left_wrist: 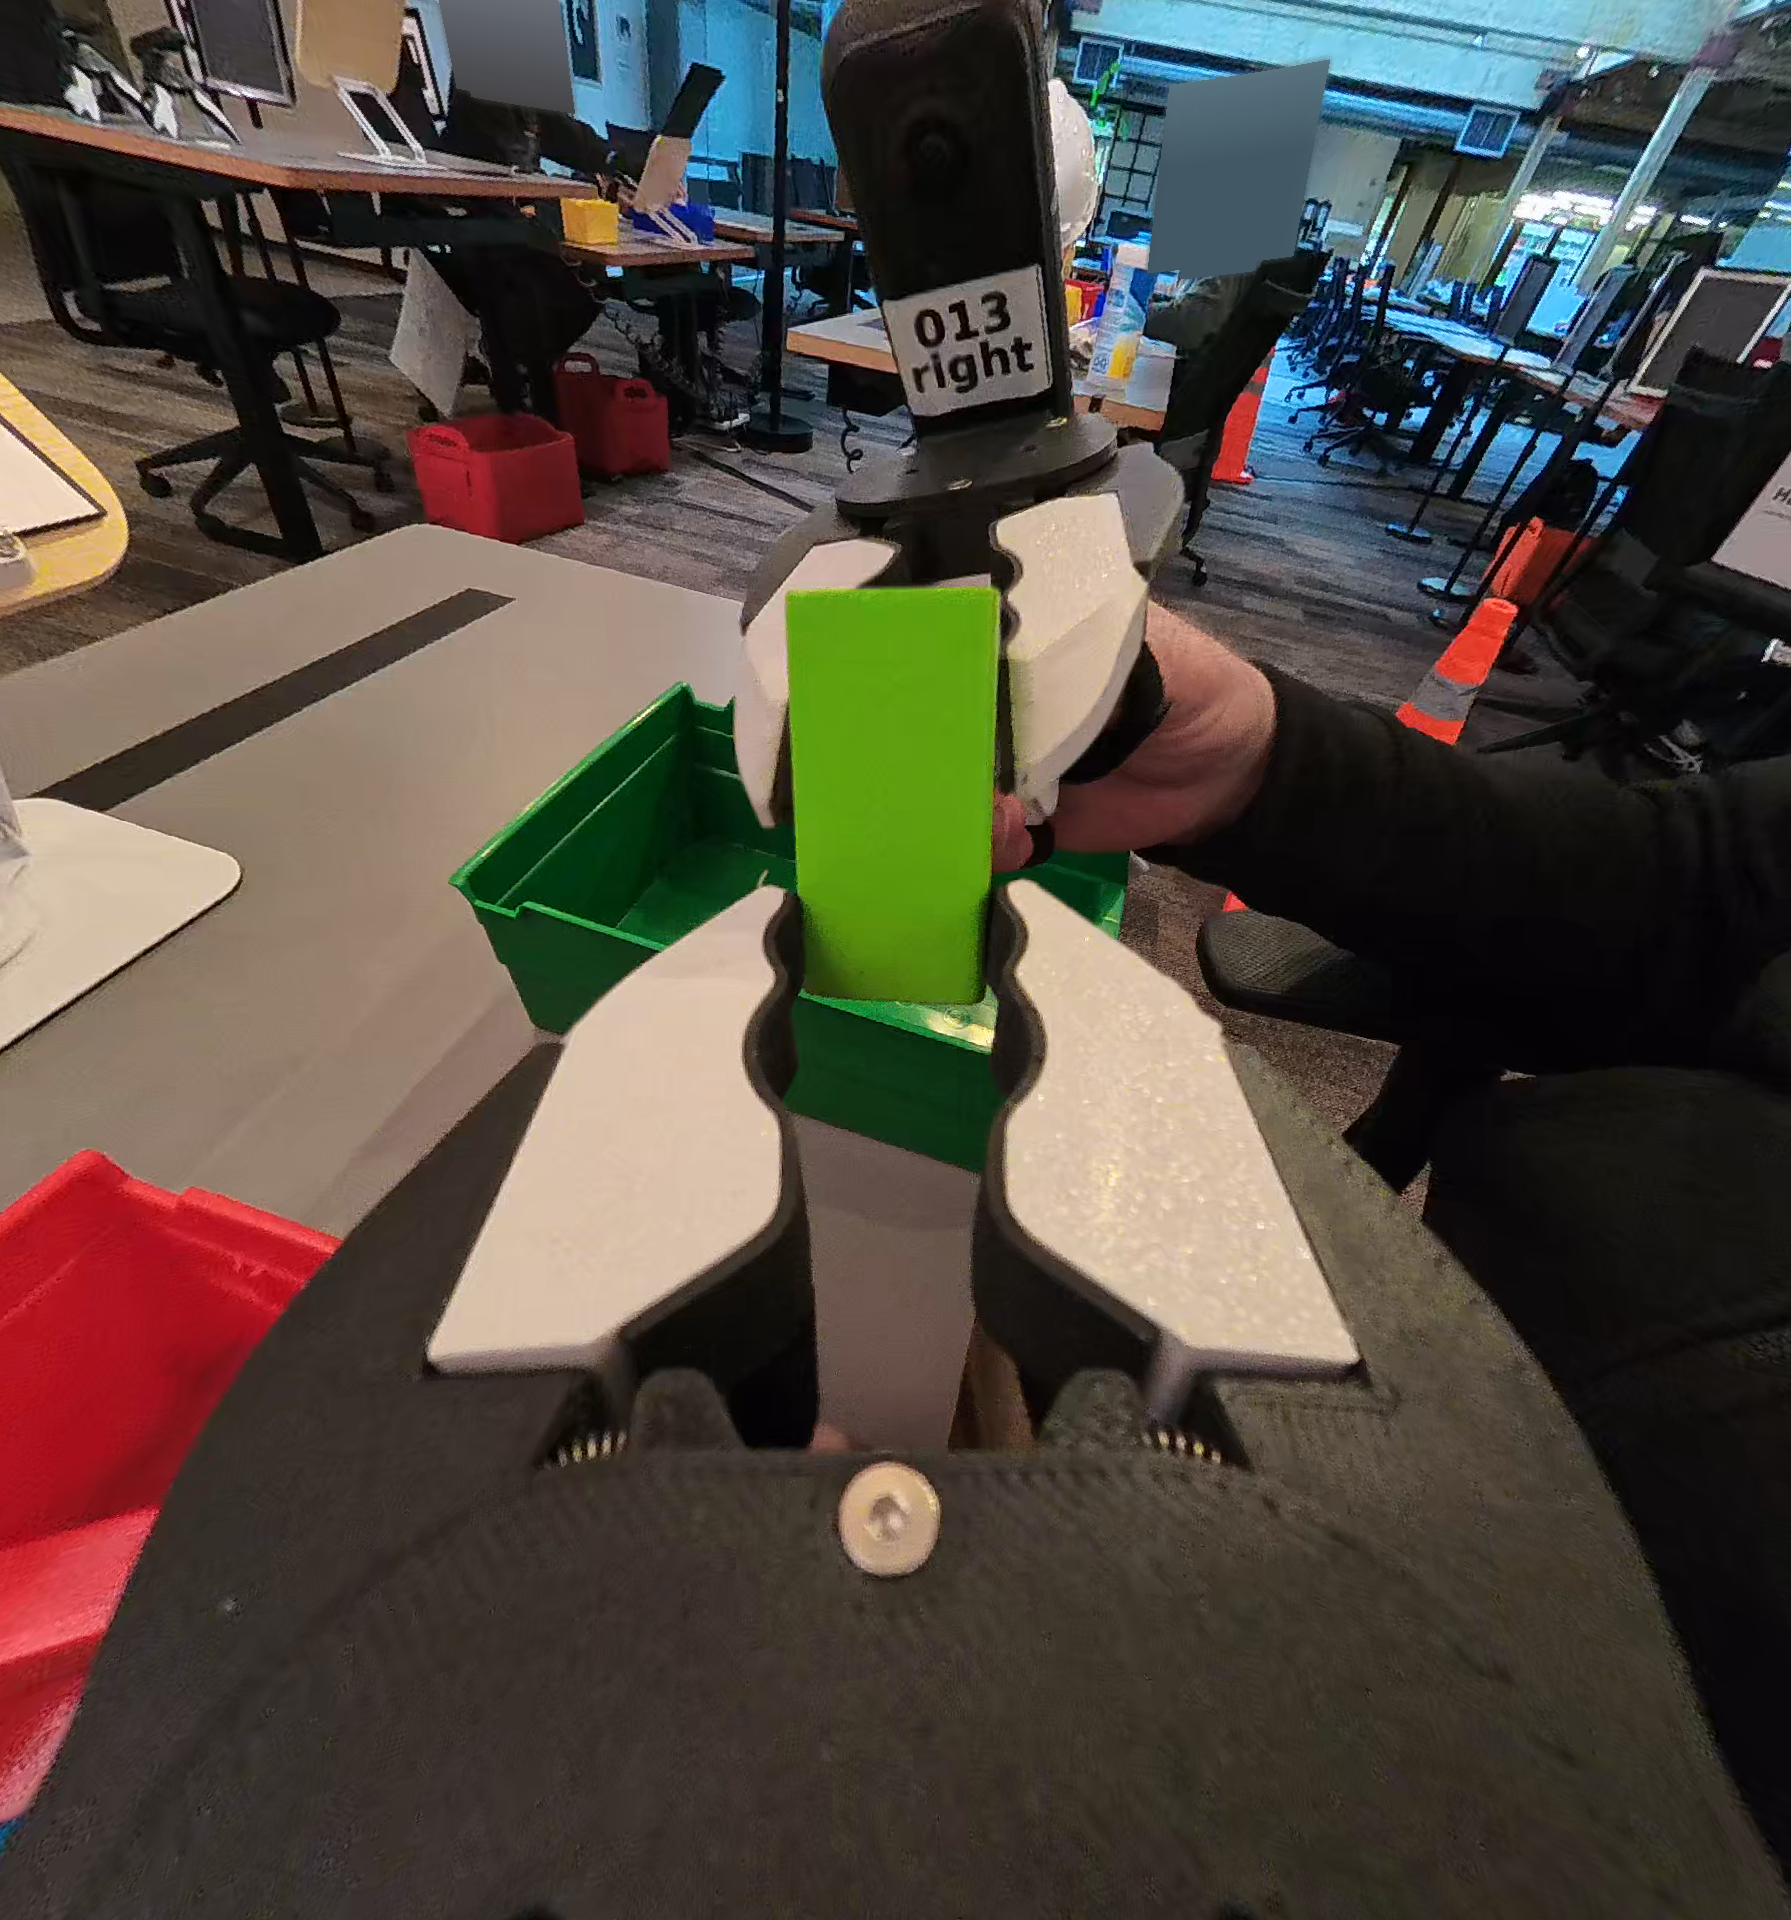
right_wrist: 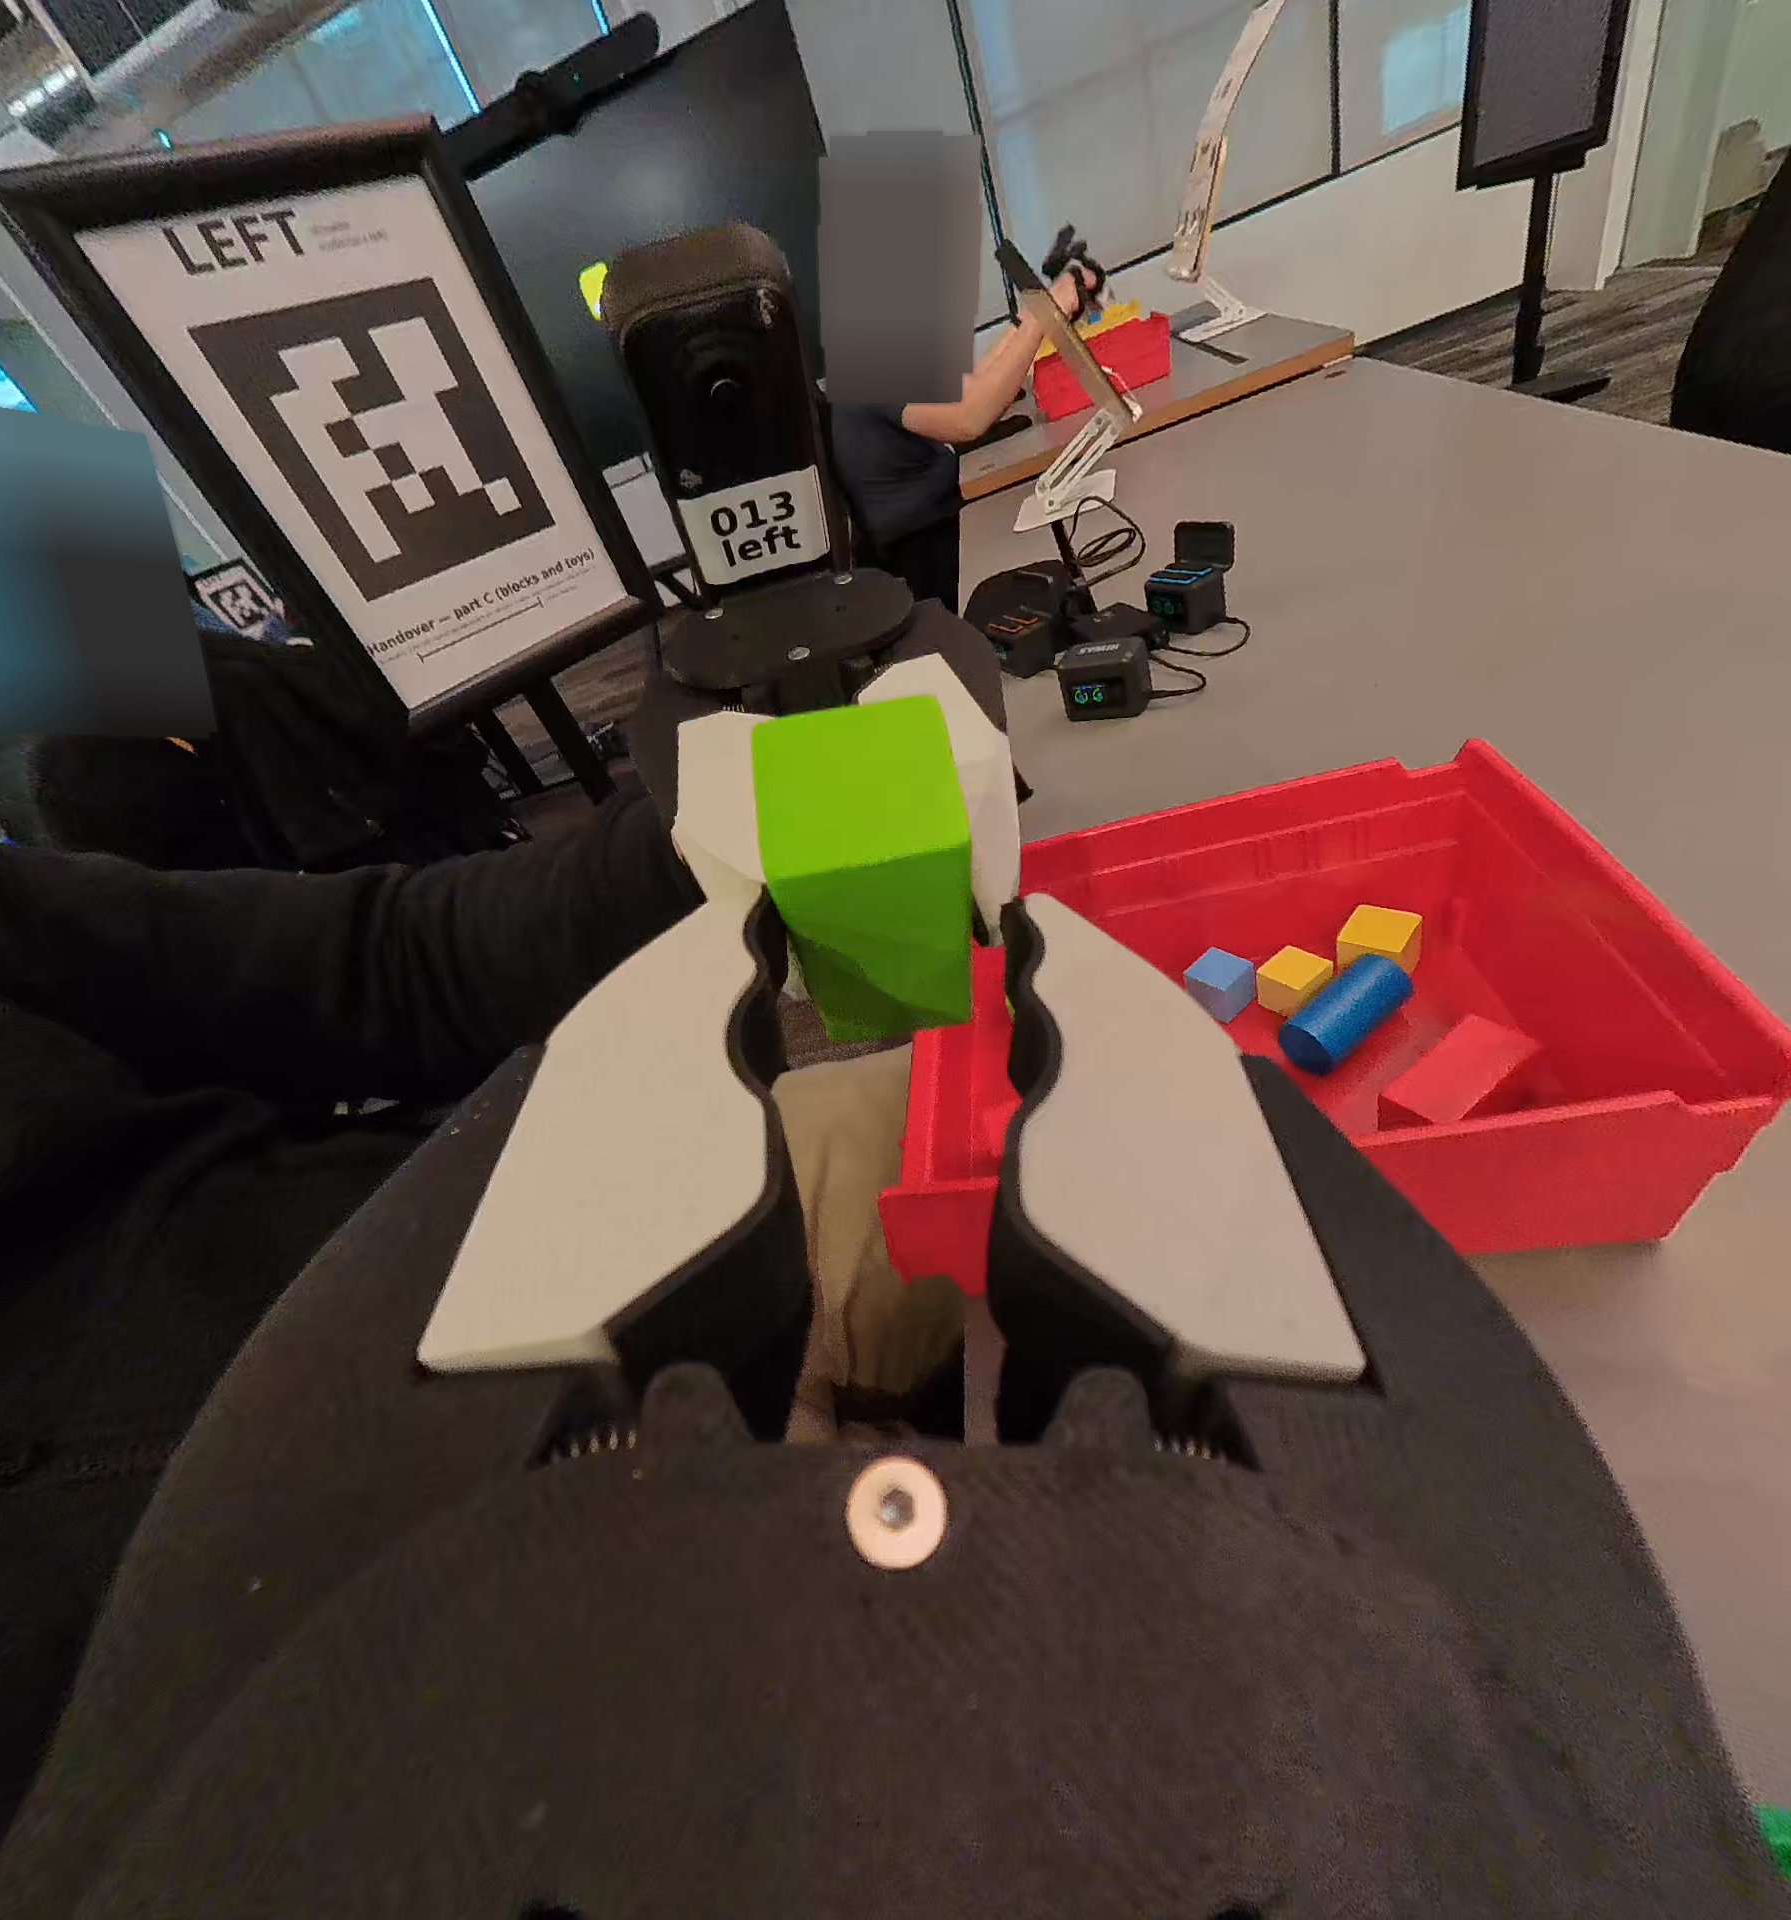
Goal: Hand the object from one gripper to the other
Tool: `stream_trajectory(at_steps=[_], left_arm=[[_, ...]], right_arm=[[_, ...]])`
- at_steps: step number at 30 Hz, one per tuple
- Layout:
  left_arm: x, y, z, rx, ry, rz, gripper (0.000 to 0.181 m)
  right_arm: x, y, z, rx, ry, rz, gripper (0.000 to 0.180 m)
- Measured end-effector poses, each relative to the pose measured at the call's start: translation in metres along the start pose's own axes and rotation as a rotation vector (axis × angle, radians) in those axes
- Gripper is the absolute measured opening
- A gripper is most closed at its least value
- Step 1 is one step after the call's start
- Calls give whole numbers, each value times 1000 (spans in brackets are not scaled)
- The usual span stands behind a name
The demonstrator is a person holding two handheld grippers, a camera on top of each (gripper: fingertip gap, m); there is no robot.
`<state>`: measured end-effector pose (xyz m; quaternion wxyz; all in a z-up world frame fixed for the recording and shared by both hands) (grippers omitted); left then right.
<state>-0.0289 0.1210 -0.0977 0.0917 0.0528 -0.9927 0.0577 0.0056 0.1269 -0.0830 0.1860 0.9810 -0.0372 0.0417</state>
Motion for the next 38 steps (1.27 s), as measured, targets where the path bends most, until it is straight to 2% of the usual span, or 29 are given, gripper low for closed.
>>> stream_trajectory(at_steps=[2, 4, 9, 11, 13, 17, 20, 27, 38], left_arm=[[-3, -1, 4, 4, 13, 3, 34], [-5, -3, 6, 12, 10, 4, 34], [-4, 0, 6, 76, -24, -2, 34], [3, 6, 5, 76, -28, -37, 42], [13, 14, 5, 75, -22, -88, 48], [32, 28, 0, 106, -44, -161, 78], [42, 34, -2, 130, -54, -188, 86], [56, 35, -2, 162, -77, -176, 65], [73, 39, 7, 166, -59, -232, 60]], right_arm=[[-4, 3, 1, 2, 8, -22, 44], [-6, 3, 2, 17, 23, -19, 35], [-1, -4, -2, 41, 65, 47, 35], [15, -21, -2, 53, 105, 152, 35], [44, -51, 7, 86, 220, 340, 35], [114, -112, 36, 131, 449, 710, 35], [147, -143, 68, 134, 651, 846, 35], [152, -180, 128, 192, 1017, 895, 35], [134, -202, 166, 204, 1253, 862, 36]])
Point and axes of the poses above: each gripper's, where its closed fingertips meet, x back along the fingers, z out of its underside, y = z × x across the jaws, the point moved 2 cm from there along x, back along the fingers, and after that the axes turned 2 degrees about -x, right-handed, at the moved point
